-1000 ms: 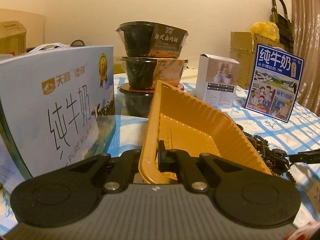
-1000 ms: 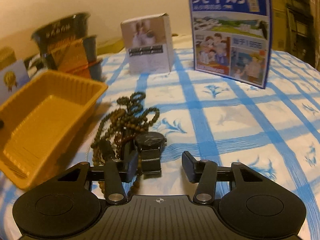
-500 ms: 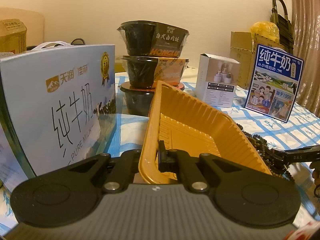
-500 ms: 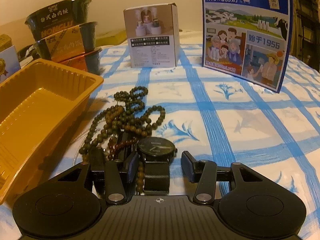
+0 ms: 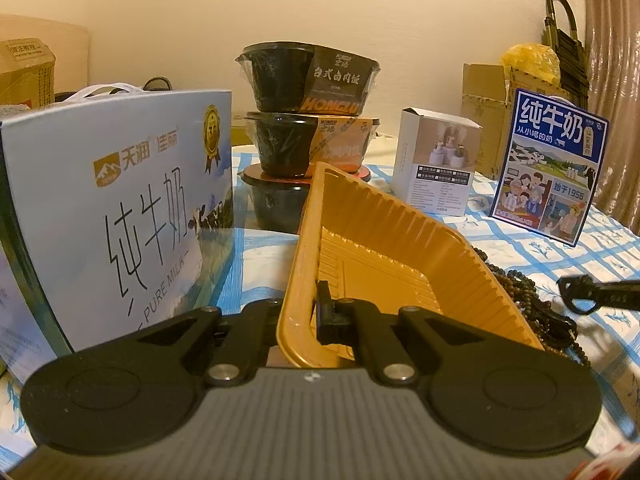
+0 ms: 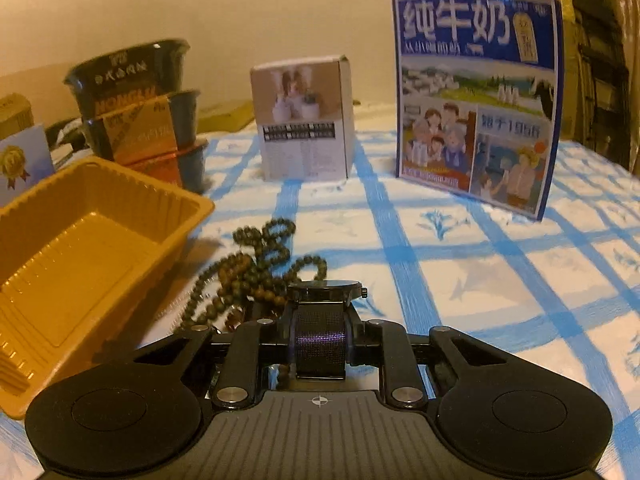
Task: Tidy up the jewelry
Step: 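Carry the watch into the orange tray and open the right tool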
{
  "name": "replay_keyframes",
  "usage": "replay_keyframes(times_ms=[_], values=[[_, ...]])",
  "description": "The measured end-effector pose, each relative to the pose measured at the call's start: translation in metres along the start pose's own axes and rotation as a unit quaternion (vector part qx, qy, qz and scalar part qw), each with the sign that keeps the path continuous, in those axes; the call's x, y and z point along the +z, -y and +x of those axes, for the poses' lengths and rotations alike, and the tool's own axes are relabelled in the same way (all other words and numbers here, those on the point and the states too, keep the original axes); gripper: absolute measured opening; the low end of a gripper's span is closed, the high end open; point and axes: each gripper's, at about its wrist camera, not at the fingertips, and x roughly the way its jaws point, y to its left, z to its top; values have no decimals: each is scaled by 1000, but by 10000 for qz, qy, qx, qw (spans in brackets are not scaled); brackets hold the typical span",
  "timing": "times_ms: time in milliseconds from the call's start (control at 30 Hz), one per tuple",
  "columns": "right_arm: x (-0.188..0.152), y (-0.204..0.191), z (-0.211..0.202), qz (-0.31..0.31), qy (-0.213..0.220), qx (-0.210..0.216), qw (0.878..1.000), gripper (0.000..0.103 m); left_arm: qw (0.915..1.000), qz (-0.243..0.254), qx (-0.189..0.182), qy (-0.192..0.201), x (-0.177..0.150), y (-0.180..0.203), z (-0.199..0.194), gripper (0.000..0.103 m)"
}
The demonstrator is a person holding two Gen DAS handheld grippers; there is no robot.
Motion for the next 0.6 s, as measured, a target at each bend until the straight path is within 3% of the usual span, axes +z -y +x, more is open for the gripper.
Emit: replay_keyframes(times_ms=[67, 233, 367, 600], values=[[8, -8, -10, 17, 179, 215, 9996, 22, 10000, -13, 0, -13, -1, 0, 1, 4], [27, -57, -30, -234, 564, 1242, 9904, 22, 10000, -17, 13, -7, -1, 1, 1, 4], [28, -99, -28, -445, 400, 1972, 9785, 22, 10000, -20, 25, -7, -1, 0, 0, 4], [9, -141, 9, -953, -457, 1913, 9758, 22, 10000, -59, 43, -16, -3, -1, -3, 4]])
